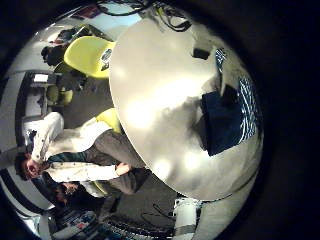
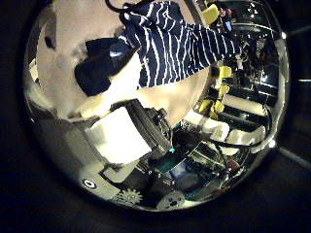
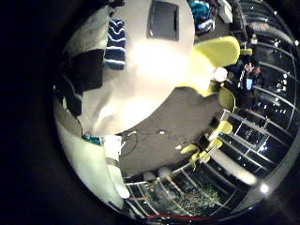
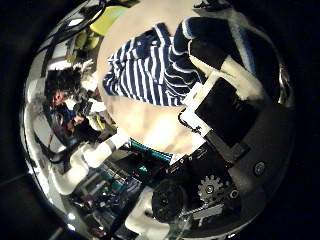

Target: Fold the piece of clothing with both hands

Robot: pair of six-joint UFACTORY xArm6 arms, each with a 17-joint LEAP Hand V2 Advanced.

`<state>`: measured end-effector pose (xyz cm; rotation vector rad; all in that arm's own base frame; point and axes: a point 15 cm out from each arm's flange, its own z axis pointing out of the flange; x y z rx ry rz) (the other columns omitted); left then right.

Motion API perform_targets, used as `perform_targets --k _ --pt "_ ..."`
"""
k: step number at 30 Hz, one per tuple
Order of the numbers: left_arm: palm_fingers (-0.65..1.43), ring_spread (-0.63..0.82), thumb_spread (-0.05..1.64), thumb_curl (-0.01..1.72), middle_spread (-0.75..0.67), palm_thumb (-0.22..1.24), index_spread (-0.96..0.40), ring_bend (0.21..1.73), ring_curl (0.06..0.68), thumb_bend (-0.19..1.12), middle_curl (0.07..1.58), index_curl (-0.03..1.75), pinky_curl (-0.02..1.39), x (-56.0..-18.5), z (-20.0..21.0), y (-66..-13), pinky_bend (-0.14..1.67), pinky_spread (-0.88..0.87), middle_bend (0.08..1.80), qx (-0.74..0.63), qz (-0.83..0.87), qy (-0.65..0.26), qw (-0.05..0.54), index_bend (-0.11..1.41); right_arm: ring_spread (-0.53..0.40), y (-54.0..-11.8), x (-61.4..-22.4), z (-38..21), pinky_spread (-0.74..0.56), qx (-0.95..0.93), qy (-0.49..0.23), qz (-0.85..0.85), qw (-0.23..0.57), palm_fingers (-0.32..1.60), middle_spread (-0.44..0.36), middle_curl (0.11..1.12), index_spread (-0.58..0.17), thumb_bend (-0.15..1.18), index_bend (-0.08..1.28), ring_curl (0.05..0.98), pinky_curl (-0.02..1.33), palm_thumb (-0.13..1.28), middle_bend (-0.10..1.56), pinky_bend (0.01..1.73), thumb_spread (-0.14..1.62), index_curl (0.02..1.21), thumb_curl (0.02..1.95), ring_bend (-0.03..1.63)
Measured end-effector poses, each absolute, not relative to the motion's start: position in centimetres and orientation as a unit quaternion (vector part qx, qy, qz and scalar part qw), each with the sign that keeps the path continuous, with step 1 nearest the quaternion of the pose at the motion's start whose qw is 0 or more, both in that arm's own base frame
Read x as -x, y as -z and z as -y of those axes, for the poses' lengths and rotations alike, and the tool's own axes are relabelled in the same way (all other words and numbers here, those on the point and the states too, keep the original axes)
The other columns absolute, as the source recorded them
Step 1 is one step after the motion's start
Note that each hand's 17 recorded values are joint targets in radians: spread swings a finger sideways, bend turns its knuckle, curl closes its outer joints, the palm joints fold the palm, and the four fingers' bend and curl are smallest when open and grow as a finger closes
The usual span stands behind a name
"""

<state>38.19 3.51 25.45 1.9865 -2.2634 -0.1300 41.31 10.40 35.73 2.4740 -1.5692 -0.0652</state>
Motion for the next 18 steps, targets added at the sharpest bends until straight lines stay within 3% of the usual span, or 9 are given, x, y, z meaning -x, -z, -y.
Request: perform_targets --k 6,12,16,18 --pt "0.62 -0.41 1.13 0.33 -0.30 0.46 -0.21 1.27 0.486 -0.01 0.75 0.34 0.53 -35.2 -6.1 -25.7 0.69 -0.46 0.80 -0.681 0.728 0.042 0.067 0.22 -0.214 -33.1 -41.9 -19.5 -0.20 -0.866 0.034 0.487 0.106 1.10 -0.139 0.77 -0.307 -0.01 1.02 0.725 1.04 1.07 1.32 1.20 1.01 0.86 0.86 1.38" --pt "0.57 -0.43 1.14 0.34 -0.34 0.48 -0.22 1.29 0.514 -0.02 0.84 0.40 0.57 -33.1 -7.6 -26.3 0.74 -0.51 0.81 -0.697 0.713 0.040 0.064 0.26 -0.216 -26.4 -42.4 -26.7 -0.20 -0.882 0.075 0.447 0.128 1.09 -0.138 0.76 -0.308 -0.03 0.98 0.725 1.04 0.98 1.31 1.19 1.01 0.86 0.85 1.38" --pt "0.54 -0.43 1.14 0.35 -0.36 0.49 -0.23 1.30 0.526 -0.02 0.89 0.44 0.60 -31.3 -8.8 -27.0 0.75 -0.53 0.81 -0.708 0.703 0.037 0.057 0.28 -0.233 -24.8 -43.0 -29.1 -0.31 -0.889 0.066 0.438 0.112 0.88 -0.162 0.71 -0.343 -0.04 0.65 0.680 0.94 0.88 1.19 1.15 1.05 0.81 0.78 1.36" --pt "0.53 -0.43 1.13 0.35 -0.37 0.49 -0.23 1.30 0.532 -0.02 0.91 0.46 0.61 -30.6 -8.7 -27.4 0.76 -0.53 0.80 -0.710 0.702 0.035 0.053 0.29 -0.257 -24.7 -43.0 -29.2 -0.40 -0.891 0.066 0.435 0.110 0.62 -0.181 0.68 -0.365 -0.03 0.33 0.666 0.89 0.85 1.07 1.23 1.06 0.73 0.75 1.39"
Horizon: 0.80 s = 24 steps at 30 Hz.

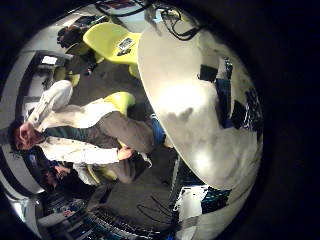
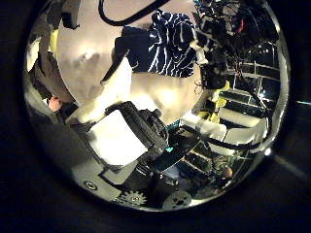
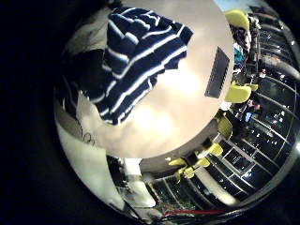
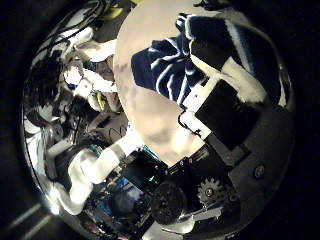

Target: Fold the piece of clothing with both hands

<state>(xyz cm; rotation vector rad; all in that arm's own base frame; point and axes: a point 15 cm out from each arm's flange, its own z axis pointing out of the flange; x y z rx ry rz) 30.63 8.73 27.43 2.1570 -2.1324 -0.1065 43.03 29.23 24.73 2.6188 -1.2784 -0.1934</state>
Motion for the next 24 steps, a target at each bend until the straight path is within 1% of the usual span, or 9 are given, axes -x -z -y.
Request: perform_targets --k 2,3,4,5,8,11,14,19,24 --pt "0.53 -0.43 1.13 0.35 -0.38 0.49 -0.24 1.30 0.535 -0.02 0.93 0.47 0.62 -30.4 -8.7 -27.5 0.76 -0.54 0.81 -0.711 0.700 0.035 0.052 0.29 -0.274 -25.0 -43.1 -29.3 -0.43 -0.893 0.065 0.432 0.106 0.40 -0.190 0.62 -0.392 -0.03 0.18 0.629 0.85 0.83 0.89 1.27 1.07 0.65 0.72 1.33" --pt "0.52 -0.43 1.13 0.35 -0.38 0.49 -0.24 1.30 0.536 -0.02 0.94 0.48 0.62 -30.4 -8.7 -27.5 0.76 -0.54 0.81 -0.712 0.700 0.035 0.052 0.30 -0.275 -25.3 -43.2 -29.3 -0.43 -0.894 0.064 0.432 0.102 0.33 -0.187 0.60 -0.401 -0.02 0.16 0.616 0.84 0.83 0.83 1.26 1.08 0.62 0.71 1.30" --pt "0.52 -0.43 1.13 0.36 -0.39 0.49 -0.24 1.30 0.538 -0.02 0.94 0.49 0.63 -30.2 -8.7 -27.5 0.77 -0.54 0.81 -0.712 0.699 0.036 0.054 0.30 -0.249 -25.6 -43.3 -29.2 -0.35 -0.896 0.065 0.429 0.098 0.06 -0.170 0.58 -0.411 -0.02 0.21 0.614 0.86 0.82 0.73 1.17 1.08 0.62 0.70 1.22" --pt "0.52 -0.43 1.13 0.36 -0.39 0.49 -0.24 1.30 0.540 -0.02 0.95 0.50 0.63 -30.1 -8.7 -27.5 0.77 -0.54 0.81 -0.713 0.698 0.037 0.055 0.30 -0.201 -26.0 -43.3 -29.1 -0.28 -0.899 0.067 0.424 0.093 -0.06 -0.148 0.54 -0.417 -0.03 0.21 0.584 0.85 0.82 0.65 1.13 1.08 0.60 0.69 1.14" --pt "0.51 -0.43 1.14 0.36 -0.40 0.50 -0.24 1.31 0.545 -0.02 0.97 0.52 0.65 -29.9 -8.3 -27.6 0.77 -0.55 0.81 -0.716 0.695 0.038 0.060 0.31 -0.080 -28.8 -42.8 -29.8 -0.07 -0.912 0.080 0.399 0.052 -0.11 -0.109 0.45 -0.438 -0.03 0.19 0.469 0.77 0.81 0.48 1.04 1.07 0.52 0.66 0.95" --pt "0.50 -0.43 1.14 0.36 -0.40 0.50 -0.24 1.31 0.550 -0.02 0.99 0.54 0.66 -29.8 -7.6 -27.7 0.77 -0.55 0.80 -0.716 0.694 0.041 0.062 0.30 0.041 -31.9 -42.0 -29.9 0.12 -0.920 0.088 0.380 0.016 -0.12 -0.079 0.40 -0.448 -0.03 0.16 0.407 0.72 0.80 0.38 0.98 1.06 0.46 0.64 0.84" --pt "0.49 -0.43 1.14 0.36 -0.41 0.50 -0.24 1.30 0.552 -0.02 1.00 0.56 0.67 -29.7 -6.6 -27.9 0.77 -0.55 0.80 -0.716 0.694 0.046 0.063 0.30 0.112 -34.9 -42.0 -27.9 0.25 -0.920 0.079 0.383 -0.007 -0.11 -0.057 0.37 -0.446 -0.03 0.15 0.365 0.66 0.79 0.31 0.91 1.05 0.42 0.61 0.77" --pt "0.49 -0.43 1.14 0.37 -0.41 0.50 -0.24 1.29 0.552 -0.02 1.02 0.59 0.69 -29.6 -4.9 -28.1 0.77 -0.56 0.80 -0.719 0.689 0.057 0.065 0.30 0.162 -38.2 -42.7 -21.7 0.37 -0.910 0.068 0.408 -0.028 -0.04 -0.057 0.35 -0.436 -0.02 0.16 0.326 0.59 0.79 0.25 0.82 1.04 0.36 0.59 0.71" --pt "0.47 -0.43 1.14 0.37 -0.41 0.50 -0.25 1.26 0.547 -0.02 1.03 0.62 0.71 -28.4 -5.2 -28.5 0.76 -0.56 0.78 -0.725 0.681 0.082 0.062 0.30 0.170 -38.9 -41.5 -16.6 0.42 -0.896 0.088 0.435 -0.003 0.03 -0.084 0.35 -0.418 -0.01 0.19 0.294 0.52 0.82 0.26 0.72 1.05 0.35 0.58 0.66"
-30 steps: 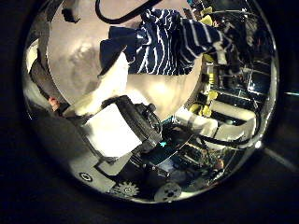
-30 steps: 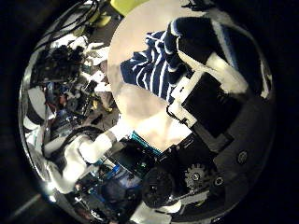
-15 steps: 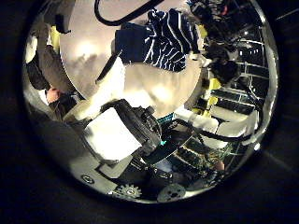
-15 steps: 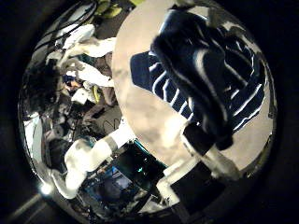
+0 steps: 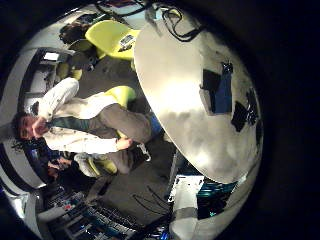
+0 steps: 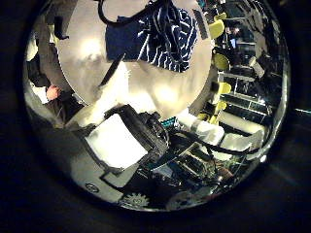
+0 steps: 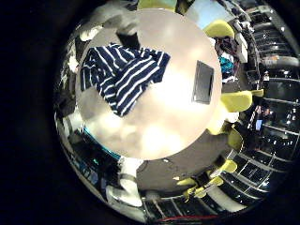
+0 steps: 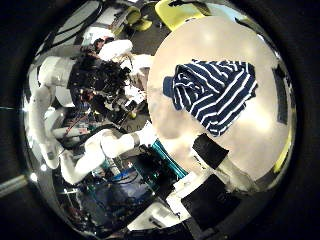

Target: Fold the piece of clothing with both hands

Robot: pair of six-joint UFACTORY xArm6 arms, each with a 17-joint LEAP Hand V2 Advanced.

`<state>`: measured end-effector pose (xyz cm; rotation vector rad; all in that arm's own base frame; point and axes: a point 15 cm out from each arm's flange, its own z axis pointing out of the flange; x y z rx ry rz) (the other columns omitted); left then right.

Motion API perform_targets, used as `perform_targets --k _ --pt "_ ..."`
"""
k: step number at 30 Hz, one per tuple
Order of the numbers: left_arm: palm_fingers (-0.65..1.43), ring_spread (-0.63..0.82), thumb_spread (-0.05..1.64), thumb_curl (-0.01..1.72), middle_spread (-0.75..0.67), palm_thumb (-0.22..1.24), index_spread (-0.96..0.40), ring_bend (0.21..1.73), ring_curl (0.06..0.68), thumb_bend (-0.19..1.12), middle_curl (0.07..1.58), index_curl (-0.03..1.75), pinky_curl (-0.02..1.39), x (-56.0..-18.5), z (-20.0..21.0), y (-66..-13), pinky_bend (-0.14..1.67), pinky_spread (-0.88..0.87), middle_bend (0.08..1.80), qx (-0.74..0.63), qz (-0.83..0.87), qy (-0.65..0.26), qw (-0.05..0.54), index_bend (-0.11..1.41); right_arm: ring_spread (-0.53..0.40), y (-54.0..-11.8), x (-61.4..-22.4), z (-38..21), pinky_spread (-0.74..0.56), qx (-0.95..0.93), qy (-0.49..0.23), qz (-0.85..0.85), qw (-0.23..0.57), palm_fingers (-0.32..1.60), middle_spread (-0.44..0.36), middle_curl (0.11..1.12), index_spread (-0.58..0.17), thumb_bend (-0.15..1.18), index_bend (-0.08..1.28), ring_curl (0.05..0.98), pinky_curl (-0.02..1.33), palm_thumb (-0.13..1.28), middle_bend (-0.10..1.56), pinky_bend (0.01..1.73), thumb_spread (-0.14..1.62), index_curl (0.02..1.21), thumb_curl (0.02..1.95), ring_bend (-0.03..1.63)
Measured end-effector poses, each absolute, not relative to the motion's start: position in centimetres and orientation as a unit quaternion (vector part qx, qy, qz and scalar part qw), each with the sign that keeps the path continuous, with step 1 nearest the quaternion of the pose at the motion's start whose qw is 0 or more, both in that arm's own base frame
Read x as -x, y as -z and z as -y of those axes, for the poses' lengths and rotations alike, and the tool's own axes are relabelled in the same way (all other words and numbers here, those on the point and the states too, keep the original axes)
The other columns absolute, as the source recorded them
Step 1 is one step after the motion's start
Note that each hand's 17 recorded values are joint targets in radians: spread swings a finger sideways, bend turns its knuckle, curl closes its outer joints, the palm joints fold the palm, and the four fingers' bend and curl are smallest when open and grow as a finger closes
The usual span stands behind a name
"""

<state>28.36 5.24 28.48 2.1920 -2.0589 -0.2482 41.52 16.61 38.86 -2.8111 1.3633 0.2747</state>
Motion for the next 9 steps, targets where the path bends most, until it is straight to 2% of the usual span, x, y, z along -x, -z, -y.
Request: perform_targets --k 5,9 --pt "0.46 -0.43 1.14 0.37 -0.41 0.50 -0.25 1.24 0.543 -0.02 1.03 0.65 0.72 -27.7 -4.6 -29.4 0.74 -0.54 0.76 -0.725 0.681 0.087 0.059 0.30 0.167 -38.2 -39.5 -12.1 0.45 0.877 -0.126 -0.463 -0.029 0.07 -0.043 0.35 -0.402 -0.02 0.18 0.276 0.46 0.83 0.25 0.66 1.07 0.34 0.57 0.63" --pt "0.45 -0.43 1.13 0.37 -0.40 0.50 -0.25 1.23 0.539 -0.02 1.02 0.66 0.74 -27.7 -4.2 -29.5 0.74 -0.54 0.75 -0.724 0.681 0.090 0.060 0.29 0.164 -37.4 -39.3 -9.0 0.46 0.869 -0.121 -0.476 -0.054 0.10 -0.027 0.35 -0.390 -0.02 0.17 0.265 0.43 0.83 0.25 0.62 1.08 0.33 0.56 0.61"
